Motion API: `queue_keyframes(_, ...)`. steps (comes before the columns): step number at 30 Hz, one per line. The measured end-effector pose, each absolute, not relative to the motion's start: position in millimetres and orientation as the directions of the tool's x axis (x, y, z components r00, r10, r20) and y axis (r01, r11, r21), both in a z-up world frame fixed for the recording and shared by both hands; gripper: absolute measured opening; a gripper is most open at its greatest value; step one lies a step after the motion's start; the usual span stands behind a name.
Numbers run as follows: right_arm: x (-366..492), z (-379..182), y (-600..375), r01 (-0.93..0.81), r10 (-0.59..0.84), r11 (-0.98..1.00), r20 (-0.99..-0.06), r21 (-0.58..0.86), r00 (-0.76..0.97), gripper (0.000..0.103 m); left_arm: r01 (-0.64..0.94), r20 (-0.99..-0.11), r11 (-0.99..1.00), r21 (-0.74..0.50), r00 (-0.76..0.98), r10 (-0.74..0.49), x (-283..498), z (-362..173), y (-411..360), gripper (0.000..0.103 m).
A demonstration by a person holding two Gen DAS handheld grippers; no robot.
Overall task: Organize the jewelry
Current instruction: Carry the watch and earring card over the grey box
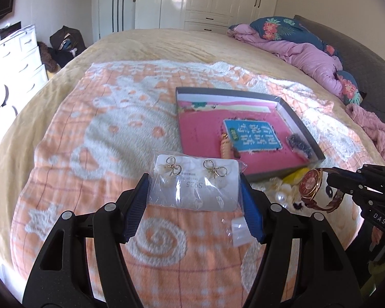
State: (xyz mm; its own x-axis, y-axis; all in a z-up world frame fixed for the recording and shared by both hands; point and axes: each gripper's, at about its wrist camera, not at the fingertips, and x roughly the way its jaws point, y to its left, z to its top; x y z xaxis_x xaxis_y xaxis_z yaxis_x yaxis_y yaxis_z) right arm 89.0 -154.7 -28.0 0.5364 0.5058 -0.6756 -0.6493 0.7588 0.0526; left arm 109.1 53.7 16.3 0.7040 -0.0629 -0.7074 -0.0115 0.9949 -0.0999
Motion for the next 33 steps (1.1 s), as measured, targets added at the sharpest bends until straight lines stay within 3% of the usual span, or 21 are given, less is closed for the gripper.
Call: queue_keyframes(33, 175, -19, -188, -0.51, 0.418, 0.859, -0.649, 0.053, 0.636, 0.009, 0.086, -0.736, 0.991, -0.101, 0.664, -0.133, 195, -6, 20, 0.058)
